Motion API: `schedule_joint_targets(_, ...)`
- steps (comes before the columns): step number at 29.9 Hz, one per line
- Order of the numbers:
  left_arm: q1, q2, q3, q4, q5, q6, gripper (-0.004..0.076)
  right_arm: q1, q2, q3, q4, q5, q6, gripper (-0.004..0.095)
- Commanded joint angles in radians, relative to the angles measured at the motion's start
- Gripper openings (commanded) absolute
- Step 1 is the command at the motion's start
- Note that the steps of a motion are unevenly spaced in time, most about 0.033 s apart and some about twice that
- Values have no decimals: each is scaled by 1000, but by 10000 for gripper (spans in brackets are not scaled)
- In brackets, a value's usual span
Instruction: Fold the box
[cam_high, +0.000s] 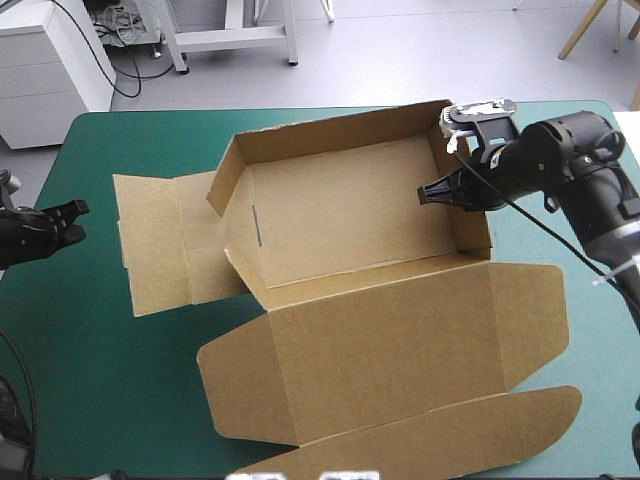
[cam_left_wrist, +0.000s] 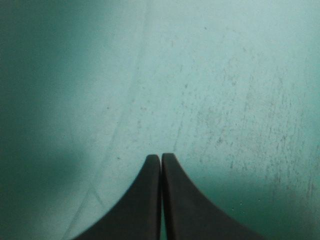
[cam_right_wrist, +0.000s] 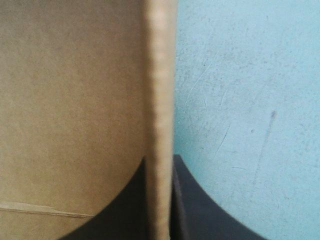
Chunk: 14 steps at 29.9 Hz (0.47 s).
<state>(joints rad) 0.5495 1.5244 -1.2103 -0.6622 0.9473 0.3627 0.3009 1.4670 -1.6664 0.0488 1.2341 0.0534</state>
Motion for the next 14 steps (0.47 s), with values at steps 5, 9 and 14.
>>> schedule_joint_targets(5, 1, -41, -25, -36, 3, 71, -6, -4, -76, -33, 28, -77, -21, 0)
schedule_joint_targets(9, 1, -41, -25, -36, 4, 95, 105, -4, -74, -33, 52, -115, -38, 0)
schedule_joint_targets(14, 1, -39, -25, -45, 24, 94, 510, -4, -67, -33, 90, -150, -64, 0)
